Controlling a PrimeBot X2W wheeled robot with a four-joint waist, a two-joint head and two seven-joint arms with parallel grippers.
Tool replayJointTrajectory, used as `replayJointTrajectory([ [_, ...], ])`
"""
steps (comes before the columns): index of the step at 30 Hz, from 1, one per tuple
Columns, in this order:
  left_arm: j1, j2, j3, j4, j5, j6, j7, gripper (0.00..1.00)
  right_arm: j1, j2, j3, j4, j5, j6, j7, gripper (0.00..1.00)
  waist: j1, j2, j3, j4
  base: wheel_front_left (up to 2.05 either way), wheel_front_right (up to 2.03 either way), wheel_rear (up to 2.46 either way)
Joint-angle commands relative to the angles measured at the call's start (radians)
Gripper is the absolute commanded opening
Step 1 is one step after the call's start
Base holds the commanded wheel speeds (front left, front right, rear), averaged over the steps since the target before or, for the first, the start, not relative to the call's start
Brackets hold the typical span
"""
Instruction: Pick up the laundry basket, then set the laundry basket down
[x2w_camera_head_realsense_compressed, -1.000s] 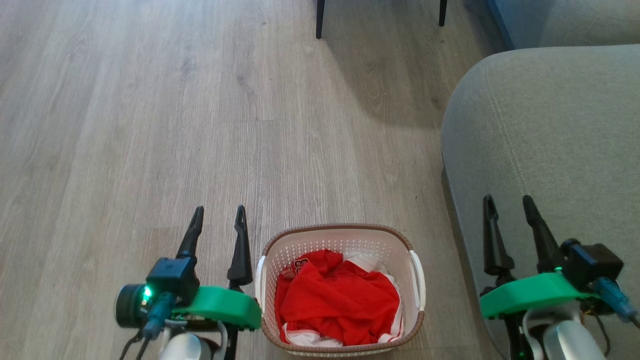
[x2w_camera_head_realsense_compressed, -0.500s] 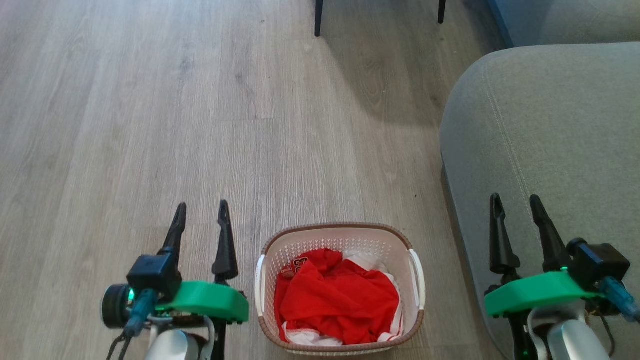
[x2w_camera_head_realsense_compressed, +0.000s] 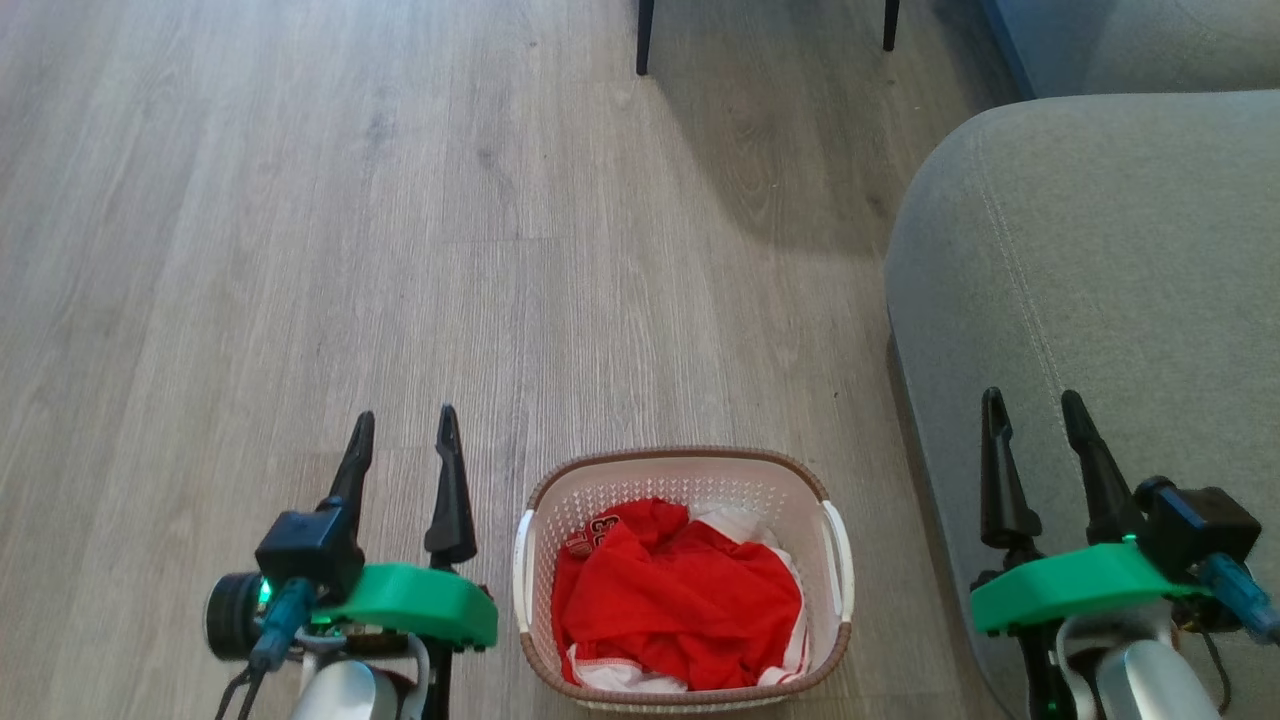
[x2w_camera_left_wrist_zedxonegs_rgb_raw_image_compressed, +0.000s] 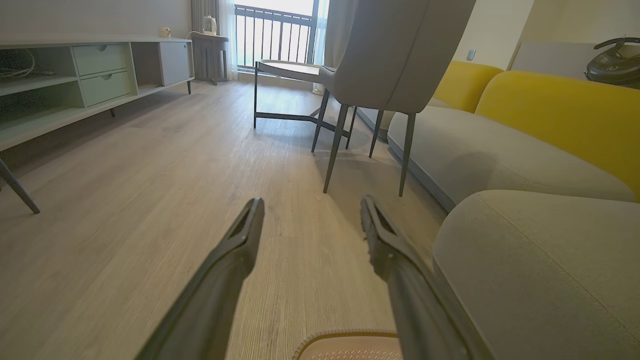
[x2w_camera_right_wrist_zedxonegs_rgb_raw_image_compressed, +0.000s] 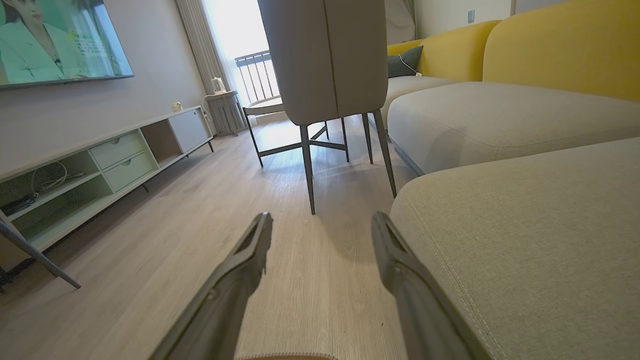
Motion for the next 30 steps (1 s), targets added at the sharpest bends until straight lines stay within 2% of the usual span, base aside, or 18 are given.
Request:
replayJointTrajectory([
  [1, -0.048, -0.006, 0.033, -0.025, -0.006, -0.005, -0.005, 1.00, -0.022, -0.001, 0.016, -0.030, -0.001, 0.007, -0.011, 1.00, 0.0000, 0.0000, 0.000, -0.001, 0.00, 0.00, 0.00],
  [18, -0.050, -0.006, 0.032, -0.008, -0.037, -0.017, -0.005, 1.00, -0.025, 0.000, 0.017, -0.034, -0.003, 0.007, -0.011, 1.00, 0.0000, 0.0000, 0.001, -0.003, 0.00, 0.00, 0.00],
  [19, 0.000, 0.000, 0.000, 0.020, -0.034, -0.015, 0.000, 0.00, 0.000, 0.000, -0.002, -0.001, 0.000, 0.000, 0.000, 0.00, 0.0000, 0.0000, 0.001, -0.003, 0.00, 0.00, 0.00],
  [21, 0.022, 0.001, -0.003, 0.067, -0.037, -0.015, 0.001, 0.00, 0.008, 0.001, 0.005, 0.048, 0.002, 0.000, 0.003, 0.00, 0.0000, 0.0000, 0.001, -0.003, 0.00, 0.00, 0.00],
  [30, 0.020, 0.007, 0.017, 0.074, -0.135, -0.031, 0.019, 0.00, 0.003, -0.005, 0.001, 0.063, 0.099, 0.000, 0.022, 0.00, 0.0000, 0.0000, 0.000, -0.005, 0.00, 0.00, 0.00],
])
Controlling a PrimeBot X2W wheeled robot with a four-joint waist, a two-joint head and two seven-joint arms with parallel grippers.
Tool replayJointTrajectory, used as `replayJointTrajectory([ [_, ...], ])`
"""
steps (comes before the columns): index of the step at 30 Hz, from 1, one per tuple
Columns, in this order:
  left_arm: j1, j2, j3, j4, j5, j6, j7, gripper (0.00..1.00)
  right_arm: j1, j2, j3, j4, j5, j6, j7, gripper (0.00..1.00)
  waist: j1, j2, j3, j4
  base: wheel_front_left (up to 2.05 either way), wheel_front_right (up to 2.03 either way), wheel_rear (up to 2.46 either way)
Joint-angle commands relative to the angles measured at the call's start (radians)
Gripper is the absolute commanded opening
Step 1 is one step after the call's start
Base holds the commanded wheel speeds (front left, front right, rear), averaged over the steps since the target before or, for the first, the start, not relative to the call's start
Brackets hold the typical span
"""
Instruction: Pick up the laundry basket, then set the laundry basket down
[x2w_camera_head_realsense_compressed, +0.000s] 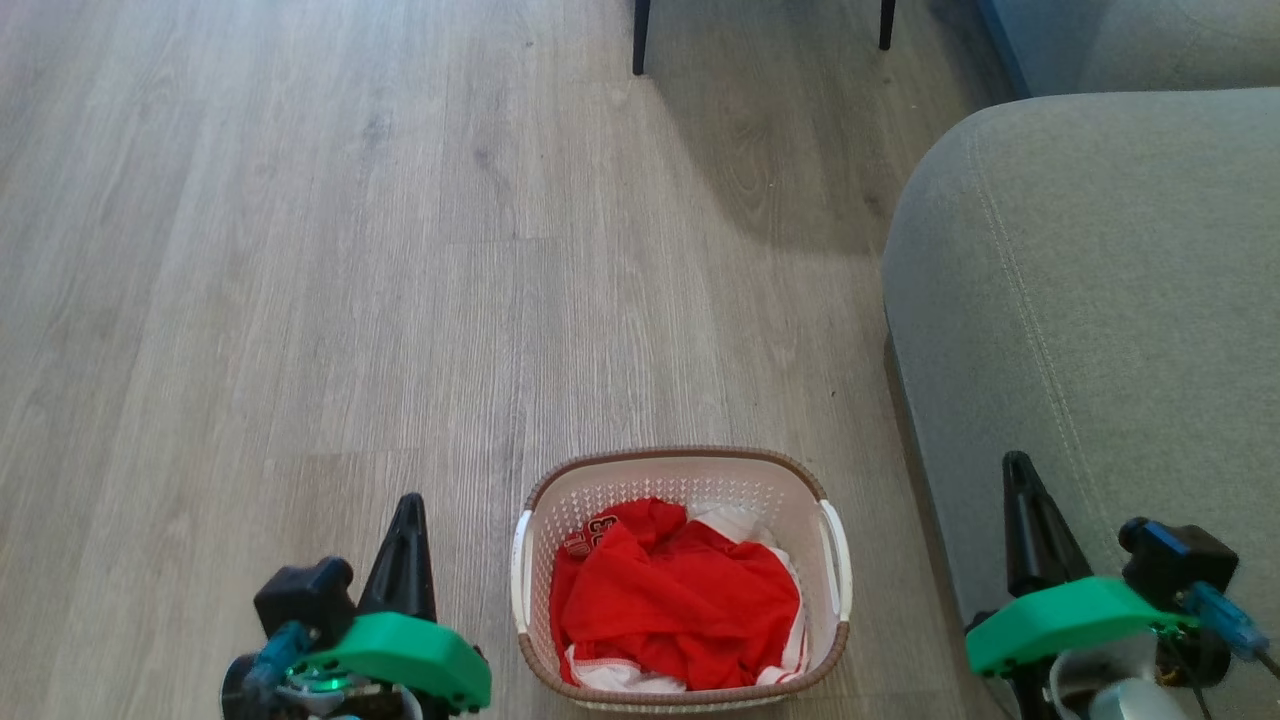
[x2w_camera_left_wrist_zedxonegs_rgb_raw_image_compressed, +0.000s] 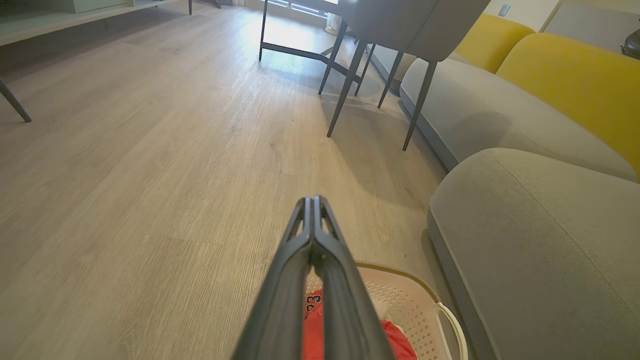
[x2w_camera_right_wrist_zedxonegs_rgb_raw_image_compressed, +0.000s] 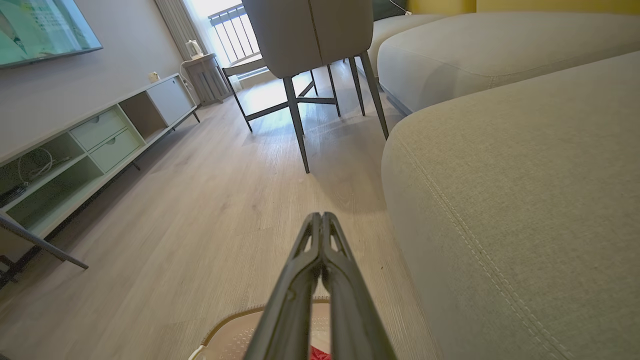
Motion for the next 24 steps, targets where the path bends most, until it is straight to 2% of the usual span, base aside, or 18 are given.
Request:
replayJointTrajectory([
  [1, -0.046, 0.004, 0.015, -0.031, -0.030, -0.009, 0.004, 0.00, -0.036, -0.007, -0.007, -0.026, 0.031, 0.001, 0.005, 0.00, 0.0000, 0.0000, 0.000, 0.000, 0.00, 0.00, 0.00],
  [24, -0.072, 0.016, 0.071, -0.005, -0.284, -0.061, 0.058, 0.00, -0.059, -0.018, -0.025, 0.003, 0.281, 0.002, 0.060, 0.00, 0.0000, 0.0000, -0.003, -0.006, 0.00, 0.00, 0.00],
])
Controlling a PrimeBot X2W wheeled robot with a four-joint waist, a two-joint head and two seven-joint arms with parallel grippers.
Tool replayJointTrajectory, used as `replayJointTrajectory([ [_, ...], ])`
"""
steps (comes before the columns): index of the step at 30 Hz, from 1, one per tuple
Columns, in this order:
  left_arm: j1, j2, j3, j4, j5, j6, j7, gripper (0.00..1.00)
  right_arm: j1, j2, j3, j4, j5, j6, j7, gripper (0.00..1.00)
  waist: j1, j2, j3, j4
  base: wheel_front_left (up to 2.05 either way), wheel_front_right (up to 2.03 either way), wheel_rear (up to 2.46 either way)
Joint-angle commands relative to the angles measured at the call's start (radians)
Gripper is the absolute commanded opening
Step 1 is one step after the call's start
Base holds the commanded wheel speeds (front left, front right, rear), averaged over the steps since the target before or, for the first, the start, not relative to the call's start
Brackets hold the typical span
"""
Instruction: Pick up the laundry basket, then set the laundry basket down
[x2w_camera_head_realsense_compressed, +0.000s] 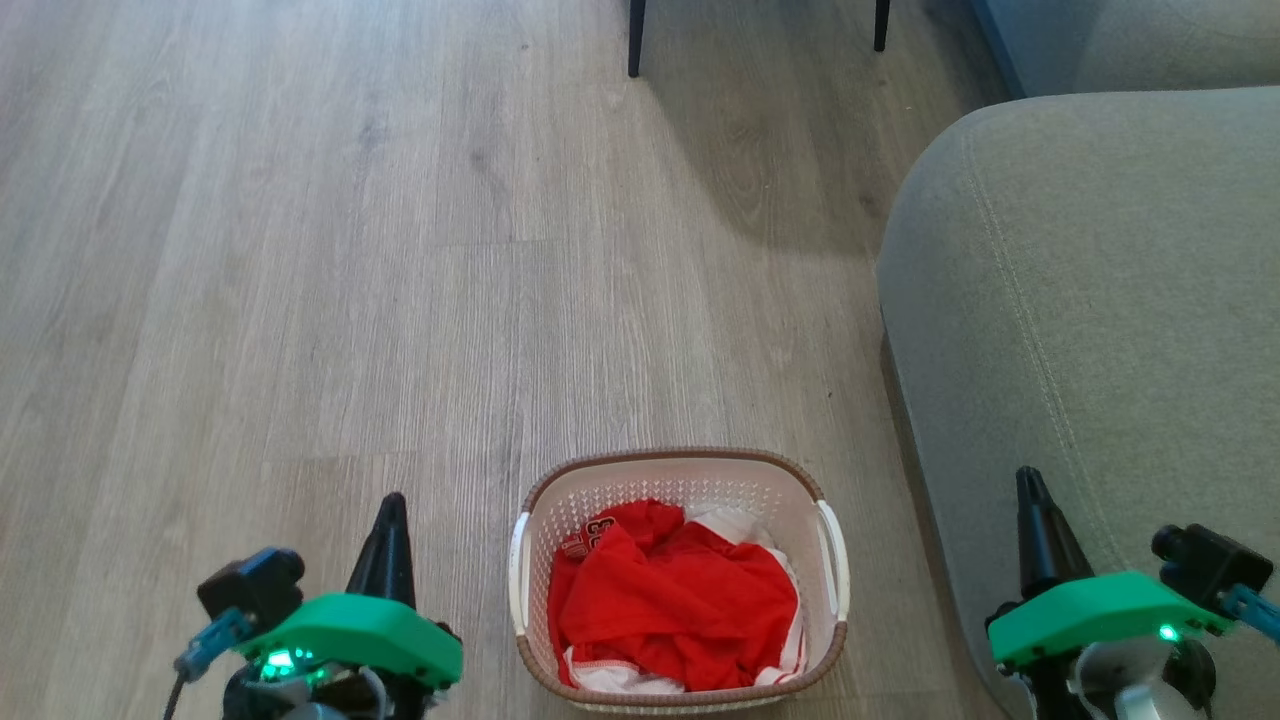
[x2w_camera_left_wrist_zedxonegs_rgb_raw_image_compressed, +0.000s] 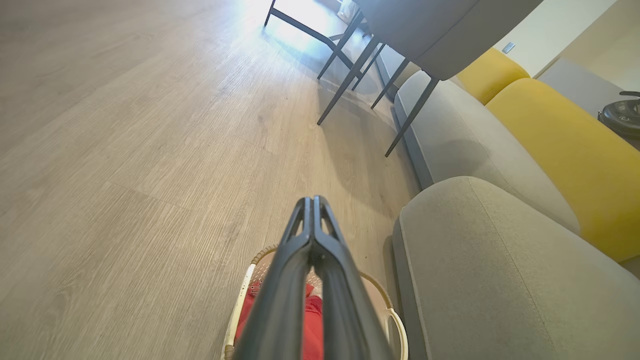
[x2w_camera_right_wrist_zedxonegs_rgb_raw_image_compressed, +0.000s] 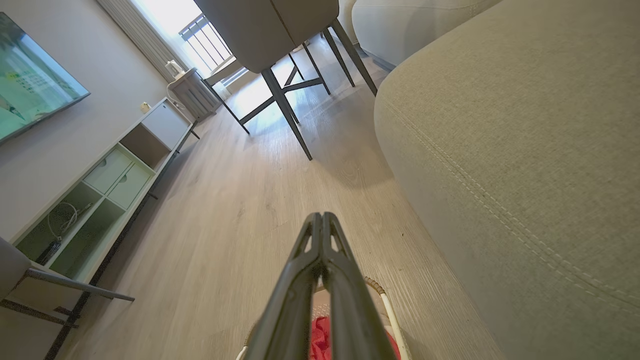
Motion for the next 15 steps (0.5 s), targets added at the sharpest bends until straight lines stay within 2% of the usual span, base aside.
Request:
replayJointTrajectory([
  [1, -0.050, 0.013, 0.029, -0.026, -0.031, -0.010, 0.007, 0.00, -0.056, -0.017, -0.004, -0.025, 0.033, 0.002, 0.005, 0.00, 0.0000, 0.0000, 0.000, 0.000, 0.00, 0.00, 0.00],
  [15, -0.062, 0.017, 0.065, -0.018, -0.171, -0.039, 0.040, 0.00, -0.069, -0.020, -0.017, -0.009, 0.171, 0.003, 0.038, 0.00, 0.0000, 0.0000, -0.002, -0.004, 0.00, 0.00, 0.00],
])
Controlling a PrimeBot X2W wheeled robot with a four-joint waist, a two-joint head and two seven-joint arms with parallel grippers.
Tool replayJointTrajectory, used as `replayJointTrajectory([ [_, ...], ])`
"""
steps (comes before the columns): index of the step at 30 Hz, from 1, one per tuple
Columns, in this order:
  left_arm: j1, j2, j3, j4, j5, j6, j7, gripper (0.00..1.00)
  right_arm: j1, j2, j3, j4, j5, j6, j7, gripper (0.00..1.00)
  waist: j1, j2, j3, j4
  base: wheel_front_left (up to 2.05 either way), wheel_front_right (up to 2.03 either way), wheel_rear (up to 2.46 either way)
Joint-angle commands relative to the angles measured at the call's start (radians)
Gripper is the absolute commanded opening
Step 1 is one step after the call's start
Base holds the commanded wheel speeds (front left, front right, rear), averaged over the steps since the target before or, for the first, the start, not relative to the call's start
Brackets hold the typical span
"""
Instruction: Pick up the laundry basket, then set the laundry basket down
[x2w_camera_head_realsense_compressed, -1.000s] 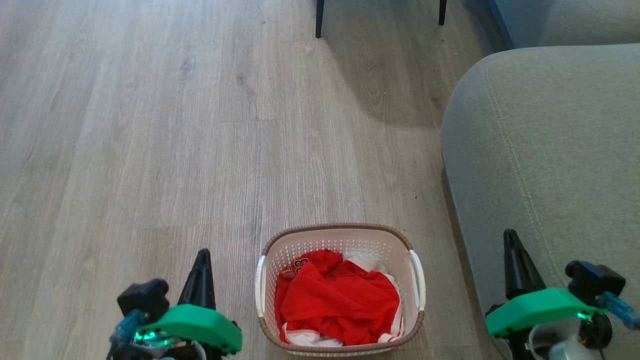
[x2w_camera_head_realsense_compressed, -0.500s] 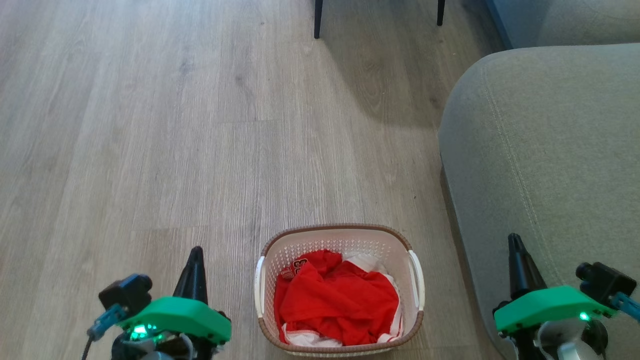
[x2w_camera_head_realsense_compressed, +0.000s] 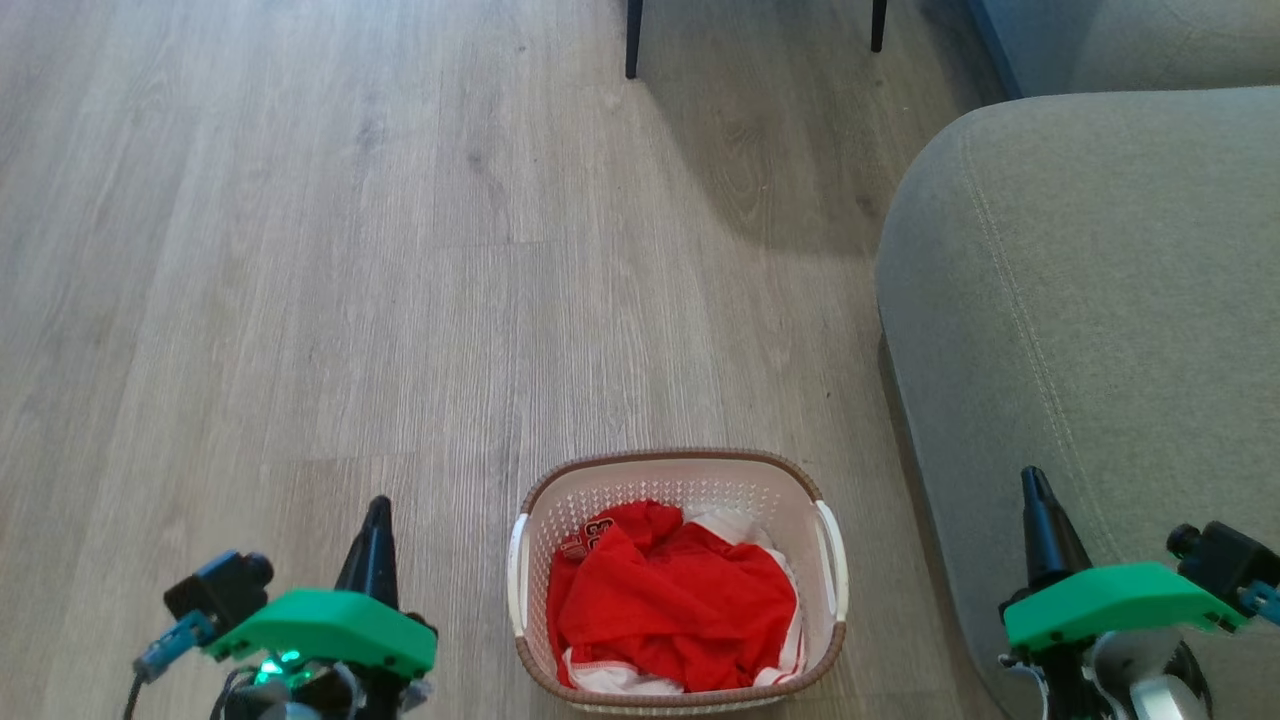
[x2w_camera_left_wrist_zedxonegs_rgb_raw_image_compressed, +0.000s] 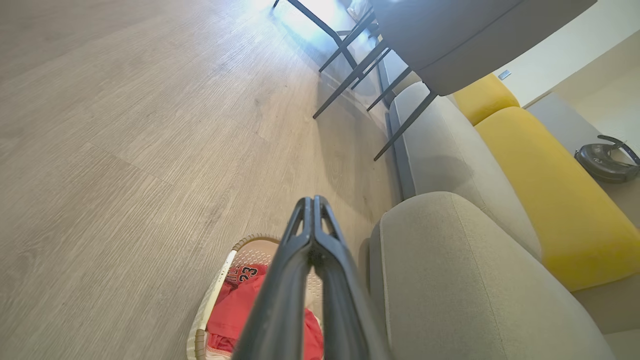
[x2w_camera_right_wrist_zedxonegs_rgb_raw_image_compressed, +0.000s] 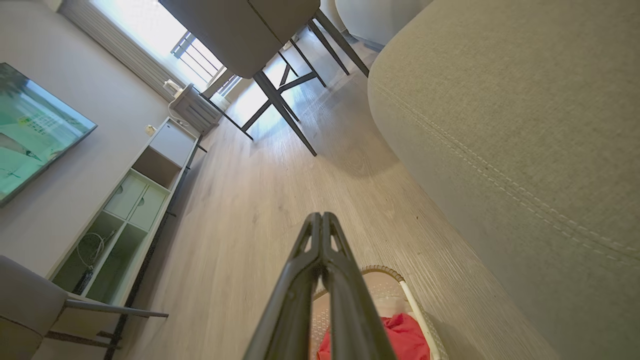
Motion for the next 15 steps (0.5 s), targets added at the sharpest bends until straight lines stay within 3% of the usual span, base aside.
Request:
replayJointTrajectory([
  [1, -0.059, 0.015, 0.027, -0.028, -0.021, -0.007, 0.006, 0.00, -0.051, -0.019, -0.002, -0.028, 0.023, 0.003, 0.007, 0.00, 0.0000, 0.0000, 0.000, 0.000, 0.00, 0.00, 0.00],
  [15, -0.073, 0.017, 0.069, -0.018, -0.170, -0.038, 0.044, 0.00, -0.065, -0.022, -0.019, -0.011, 0.170, 0.004, 0.045, 0.00, 0.0000, 0.0000, -0.002, -0.004, 0.00, 0.00, 0.00],
])
